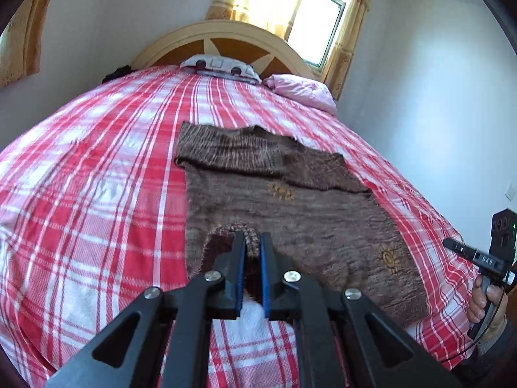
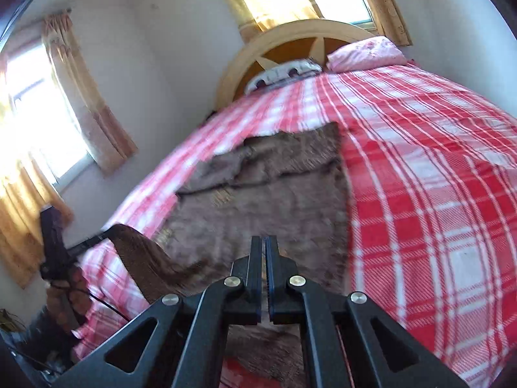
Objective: Fold small clothes
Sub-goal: 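Lift the hem with both tools and fold it over toward the collar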
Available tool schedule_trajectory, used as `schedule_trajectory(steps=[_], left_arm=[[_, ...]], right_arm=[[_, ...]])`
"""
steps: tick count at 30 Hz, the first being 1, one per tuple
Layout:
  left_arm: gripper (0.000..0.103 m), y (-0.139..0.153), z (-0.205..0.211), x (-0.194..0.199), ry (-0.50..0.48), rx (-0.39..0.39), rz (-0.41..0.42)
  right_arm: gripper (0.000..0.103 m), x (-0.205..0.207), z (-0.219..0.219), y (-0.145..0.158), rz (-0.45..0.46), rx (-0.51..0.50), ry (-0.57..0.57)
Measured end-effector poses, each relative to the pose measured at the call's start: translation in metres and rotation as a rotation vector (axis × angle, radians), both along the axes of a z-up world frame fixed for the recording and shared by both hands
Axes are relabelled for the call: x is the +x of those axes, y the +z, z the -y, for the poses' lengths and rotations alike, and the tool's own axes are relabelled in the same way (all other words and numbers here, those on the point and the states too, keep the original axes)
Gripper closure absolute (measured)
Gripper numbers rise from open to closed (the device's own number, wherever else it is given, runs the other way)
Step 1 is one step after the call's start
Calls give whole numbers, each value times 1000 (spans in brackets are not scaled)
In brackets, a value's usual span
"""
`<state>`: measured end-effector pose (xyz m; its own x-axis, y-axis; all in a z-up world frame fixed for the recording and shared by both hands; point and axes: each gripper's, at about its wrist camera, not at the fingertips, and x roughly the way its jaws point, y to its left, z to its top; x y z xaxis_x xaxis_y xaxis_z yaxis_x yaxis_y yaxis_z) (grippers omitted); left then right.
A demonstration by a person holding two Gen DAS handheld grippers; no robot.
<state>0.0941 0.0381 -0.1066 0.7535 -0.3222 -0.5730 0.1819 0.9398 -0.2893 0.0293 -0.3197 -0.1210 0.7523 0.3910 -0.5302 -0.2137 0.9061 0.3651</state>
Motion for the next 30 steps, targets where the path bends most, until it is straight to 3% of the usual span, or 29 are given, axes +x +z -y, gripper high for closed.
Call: schedule_trajectory(steps=[2,3,4,5,6,10,13,16,17,18,25,30], left_arm=[[94,-7,-2,-4,-2,-2,-14],[94,-10,-4,-6,-3,-2,-21],[94,-11,-6,-7,-1,-4,-25],[94,-14,-9,-9,3,-8,-30],[94,-17,-11,-9,9,-11,-36],[94,-27,-18,-11,29,-49,-66],[94,-31,-16,-13,26,-43,-68],[94,-34,-13,-14,17,-38,-72],[94,-34,-12,-14,15,-38,-72],[94,-34,-12,-13,14,-37,-71],[94,-7,-21,-10,17,-59,-6],[94,21,-26,7,23,-77,41]], right_arm=[[100,-6,-2,-13,-79,-38,20],[92,-10,-4,-19,-106,-62,16],[77,-14,-6,-25,-133,-90,13],[33,-21,-7,-34,-169,-92,34],[21,-26,-5,-40,-186,-68,48],[22,-33,7,-64,-237,-30,-5],[36,-28,9,-81,-289,54,20],[43,-29,-5,-87,-286,-6,27],[86,-30,-7,-85,-279,-1,42],[98,-30,-7,-84,-280,32,60],[99,-26,6,-56,-171,101,37],[99,-5,6,-17,-65,160,34]])
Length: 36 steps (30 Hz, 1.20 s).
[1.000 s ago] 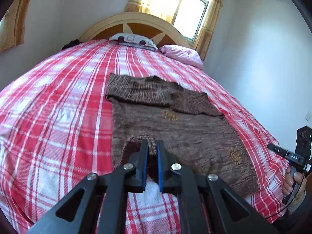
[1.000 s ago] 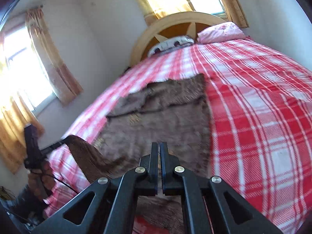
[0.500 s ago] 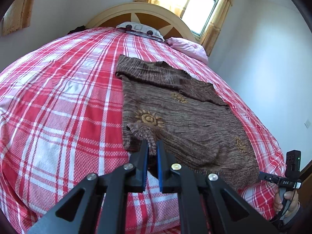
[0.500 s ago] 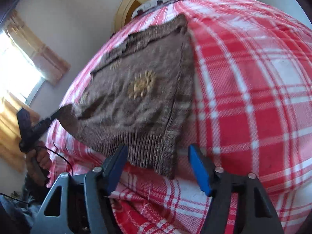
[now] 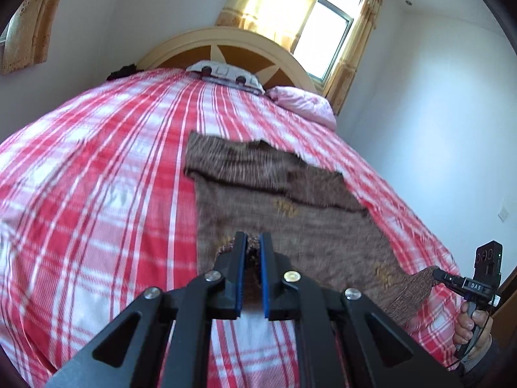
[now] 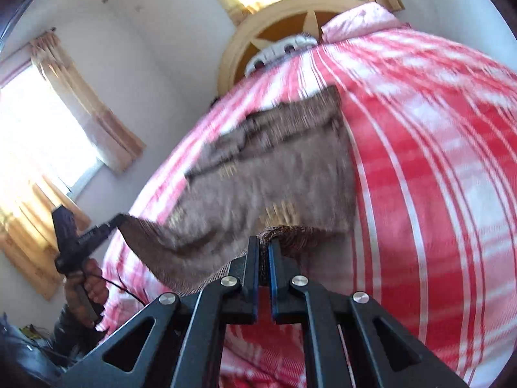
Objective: Fold small clothes
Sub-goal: 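Lift the hem with both tools and fold it over toward the collar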
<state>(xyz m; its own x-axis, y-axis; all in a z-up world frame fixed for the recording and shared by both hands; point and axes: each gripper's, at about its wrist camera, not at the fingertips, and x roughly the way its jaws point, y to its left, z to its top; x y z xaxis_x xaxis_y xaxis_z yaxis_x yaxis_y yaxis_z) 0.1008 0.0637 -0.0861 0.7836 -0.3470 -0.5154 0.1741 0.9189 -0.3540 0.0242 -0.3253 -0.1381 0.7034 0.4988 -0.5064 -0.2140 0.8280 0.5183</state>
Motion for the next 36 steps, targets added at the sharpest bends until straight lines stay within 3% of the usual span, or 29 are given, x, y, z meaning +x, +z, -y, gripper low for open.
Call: schedule_trajectory(steps=[8,11,13,15,16,19,21,23,26,28,30,32,33,35,36], left_arm=[[98,37,-3,58,39,6,82],[98,39,-4,84,42,-6,63],[98,36,-1,91,-6,-11,37],[95,26,6,86,-42,64,16],[86,19,11,83,-72,103,-2],[44,-14,16,69,-180,190,-88],[42,-32,14,59,-202,227,-100],[41,-42,11,57,-212,201,-124],[27,-47,18,65,-233,164,-123],[27,-52,31,74,-261,192,-126],[31,-66,45,91,-281,252,-180],[49,-82,56,100,-345,266,-242],[53,-87,60,101,-339,304,-249],[92,-83,65,95,-348,338,-199],[93,-78,65,93,-348,340,-193]], right_arm=[[99,65,7,49,69,44,-18],[99,96,10,60,69,68,-27],[99,113,10,63,65,65,-35],[99,127,8,61,52,76,-36],[99,130,7,60,49,75,-32],[99,128,7,54,48,73,-22],[99,127,9,47,36,75,-19],[99,127,11,39,23,70,-17],[99,123,12,36,16,65,-13],[99,123,11,36,16,63,-5],[99,122,8,37,17,52,4],[99,122,6,37,13,44,9],[99,122,6,35,8,43,11],[99,124,6,32,-2,35,10],[99,126,6,30,-7,34,8]])
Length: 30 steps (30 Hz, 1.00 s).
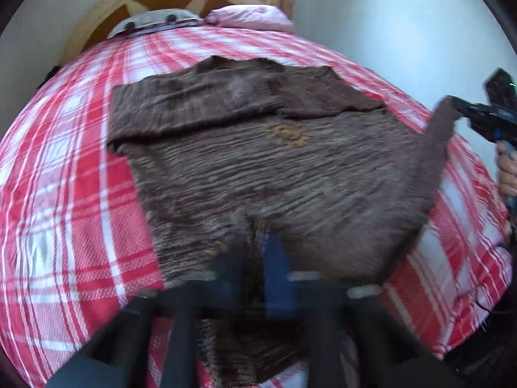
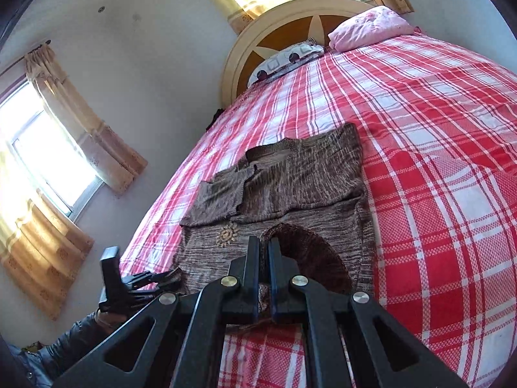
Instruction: Fold small clothes
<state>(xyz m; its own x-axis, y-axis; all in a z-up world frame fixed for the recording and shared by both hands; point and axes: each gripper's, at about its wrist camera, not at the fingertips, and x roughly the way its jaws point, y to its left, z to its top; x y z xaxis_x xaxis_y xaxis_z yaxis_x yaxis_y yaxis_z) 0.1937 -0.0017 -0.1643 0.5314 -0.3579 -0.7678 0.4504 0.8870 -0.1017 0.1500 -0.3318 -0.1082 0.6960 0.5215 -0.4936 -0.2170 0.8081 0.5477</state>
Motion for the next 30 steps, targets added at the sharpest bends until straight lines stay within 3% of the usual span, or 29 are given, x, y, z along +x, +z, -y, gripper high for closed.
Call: schedule_trajectory(steps=[4,8,12,20,25,30], left_arm=[[93,35,-13,-7,54,-28,126],[93,76,-40,7,143,-142,219],[93,88,-47,44,215,-183,236],[93,80,-50,119,316,-256,185],[93,64,-51,156,358,-229,151],[93,35,-54,188,403,-183,91]], right_arm=[[99,10,6,-2,-6,5,-17],[99,29,13,13,23,19,-32],[99,57,12,33,55,15,-49],[99,131,11,42,40,-6,-84],[99,173,12,30,1,-10,-97],[98,226,16,-4,-103,21,-118]])
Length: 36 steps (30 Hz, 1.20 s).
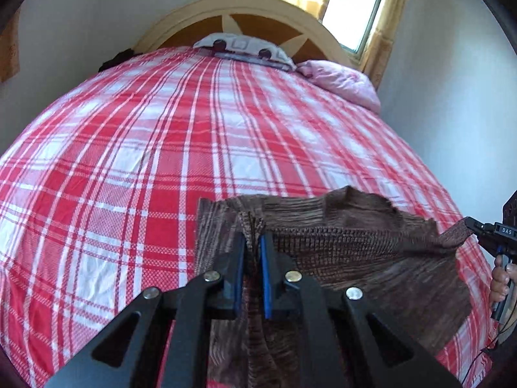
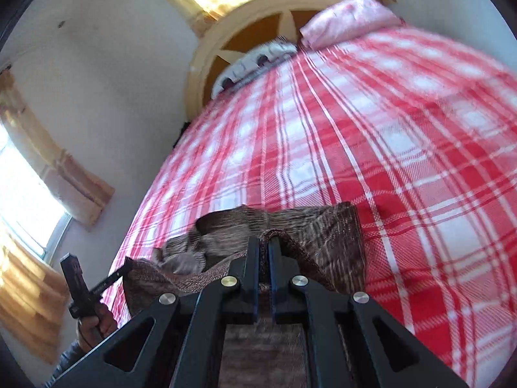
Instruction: Fold small clothes
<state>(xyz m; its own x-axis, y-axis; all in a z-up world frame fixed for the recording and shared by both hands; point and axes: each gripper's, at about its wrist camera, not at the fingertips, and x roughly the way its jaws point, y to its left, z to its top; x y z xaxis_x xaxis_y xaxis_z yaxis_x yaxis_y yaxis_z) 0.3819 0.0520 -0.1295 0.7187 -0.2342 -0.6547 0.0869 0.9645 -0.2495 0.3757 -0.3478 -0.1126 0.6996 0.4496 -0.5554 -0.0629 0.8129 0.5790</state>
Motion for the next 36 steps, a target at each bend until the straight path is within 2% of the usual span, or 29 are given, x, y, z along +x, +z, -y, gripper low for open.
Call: schedule_trajectory(steps=[4,5,6,8,11,15,19,21,25,26,27,28,30,33,36], left_arm=[[93,-13,8,18,6,49,-20],[93,-13,11,20,9,61,-19],[93,-13,13,22,10,71,-18],[93,-13,19,27,-2,91,-19],[93,-13,26,34,-16,129,-16],[93,-7,19,36,-6,96,-11],[93,-10,17,35,-4,103,-26],[93,-13,16,35,-2,97,-37],[93,-16,16,34,-1,93,-45],[93,-15,15,34,-2,93,-46],[93,-14,15,33,-5,93,-44],[93,-11,14,32,-6,90,-34],[93,-4,9,31,-1,62,-16],[93,1,1,32,12,22,-4],[93,-7,5,37,14,45,-25]], right_arm=[[97,31,4,-22,-27,15,-44],[87,36,4,-25,-31,-2,-58],[61,38,5,-26,-36,-26,-79],[28,38,5,-30,-46,-68,-113],[28,31,-5,-30,-29,-123,-72],[28,23,-31,-28,16,-278,15],[28,33,-43,-25,32,-383,22],[45,49,-45,-28,-2,-394,36],[56,81,-50,-50,-115,-484,57],[70,84,-51,-56,-129,-480,79],[90,83,-52,-55,-117,-503,71],[96,81,-53,-53,-96,-527,58],[99,73,-51,-44,-46,-498,55],[99,65,-48,-34,-4,-520,5],[99,63,-42,-30,17,-549,-68]])
